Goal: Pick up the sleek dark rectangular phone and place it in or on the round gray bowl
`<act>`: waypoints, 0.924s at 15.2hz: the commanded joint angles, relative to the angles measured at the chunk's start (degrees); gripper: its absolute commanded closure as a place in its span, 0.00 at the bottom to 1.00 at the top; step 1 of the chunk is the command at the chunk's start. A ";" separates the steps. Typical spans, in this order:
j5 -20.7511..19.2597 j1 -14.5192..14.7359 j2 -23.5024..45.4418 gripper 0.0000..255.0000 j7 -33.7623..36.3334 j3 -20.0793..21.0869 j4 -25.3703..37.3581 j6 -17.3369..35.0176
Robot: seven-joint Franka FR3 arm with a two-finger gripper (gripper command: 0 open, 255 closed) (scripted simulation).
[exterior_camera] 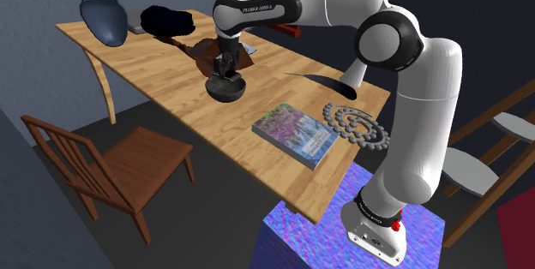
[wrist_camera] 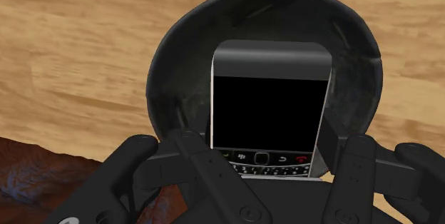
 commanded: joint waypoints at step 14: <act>-0.16 -0.07 0.80 0.00 0.21 -0.08 -3.02 3.84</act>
